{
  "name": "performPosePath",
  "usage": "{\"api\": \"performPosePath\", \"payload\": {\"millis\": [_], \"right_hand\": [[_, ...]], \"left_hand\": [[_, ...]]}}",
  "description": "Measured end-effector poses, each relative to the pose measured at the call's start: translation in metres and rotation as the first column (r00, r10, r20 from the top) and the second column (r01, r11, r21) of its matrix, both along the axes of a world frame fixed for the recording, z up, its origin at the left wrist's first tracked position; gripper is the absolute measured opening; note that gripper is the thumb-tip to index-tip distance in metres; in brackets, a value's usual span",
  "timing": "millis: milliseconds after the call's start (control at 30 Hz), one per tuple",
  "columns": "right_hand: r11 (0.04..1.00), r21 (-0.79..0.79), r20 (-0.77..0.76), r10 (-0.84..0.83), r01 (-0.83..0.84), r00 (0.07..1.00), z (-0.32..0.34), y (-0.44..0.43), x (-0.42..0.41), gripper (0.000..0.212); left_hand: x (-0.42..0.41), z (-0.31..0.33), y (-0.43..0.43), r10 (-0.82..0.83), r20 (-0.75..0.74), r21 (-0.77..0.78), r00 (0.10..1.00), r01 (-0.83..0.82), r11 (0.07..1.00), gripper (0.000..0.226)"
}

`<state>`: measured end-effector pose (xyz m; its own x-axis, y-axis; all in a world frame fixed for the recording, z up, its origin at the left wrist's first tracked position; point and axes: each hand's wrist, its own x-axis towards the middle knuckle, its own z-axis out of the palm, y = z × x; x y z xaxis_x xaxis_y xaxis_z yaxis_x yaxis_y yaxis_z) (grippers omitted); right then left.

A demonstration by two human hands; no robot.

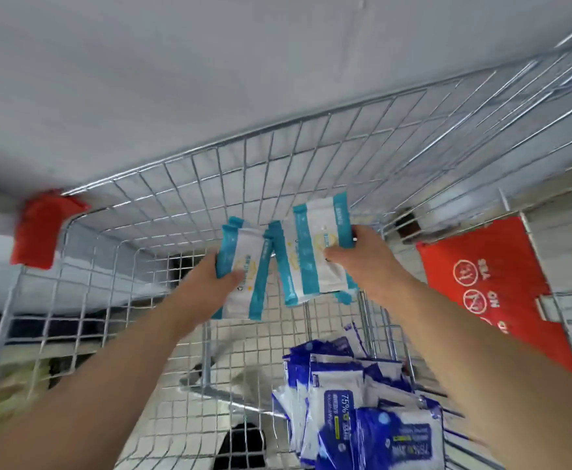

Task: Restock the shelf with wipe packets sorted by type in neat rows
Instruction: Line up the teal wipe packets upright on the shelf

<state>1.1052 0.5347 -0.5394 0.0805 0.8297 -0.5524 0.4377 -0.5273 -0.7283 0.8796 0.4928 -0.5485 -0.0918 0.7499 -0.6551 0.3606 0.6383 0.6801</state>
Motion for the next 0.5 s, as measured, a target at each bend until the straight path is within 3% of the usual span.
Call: {"api": "performPosePath", "payload": {"millis": [133, 267, 500], "right_hand": [[0.968, 0.153, 0.116, 0.185, -0.201, 0.976, 0.087, -0.008, -0.008, 0.017], [0.884, 0.281, 0.198, 0.329, -0.375, 0.923, 0.182, -0.03, -0.027, 0.019], [0.692, 0.45, 0.231, 0.52, -0.565, 0.822, 0.34, -0.083, -0.084, 0.019]], "left_hand": [[-0.007, 0.074, -0.032, 0.118, -0.029, 0.071, 0.993, -0.116, 0.991, 0.008], [-0.018, 0.156, -0.078, 0.229, -0.021, 0.162, 0.973, -0.223, 0.961, 0.022], [-0.05, 0.305, -0.174, 0.471, 0.1, 0.322, 0.876, -0.477, 0.818, 0.043]]}}
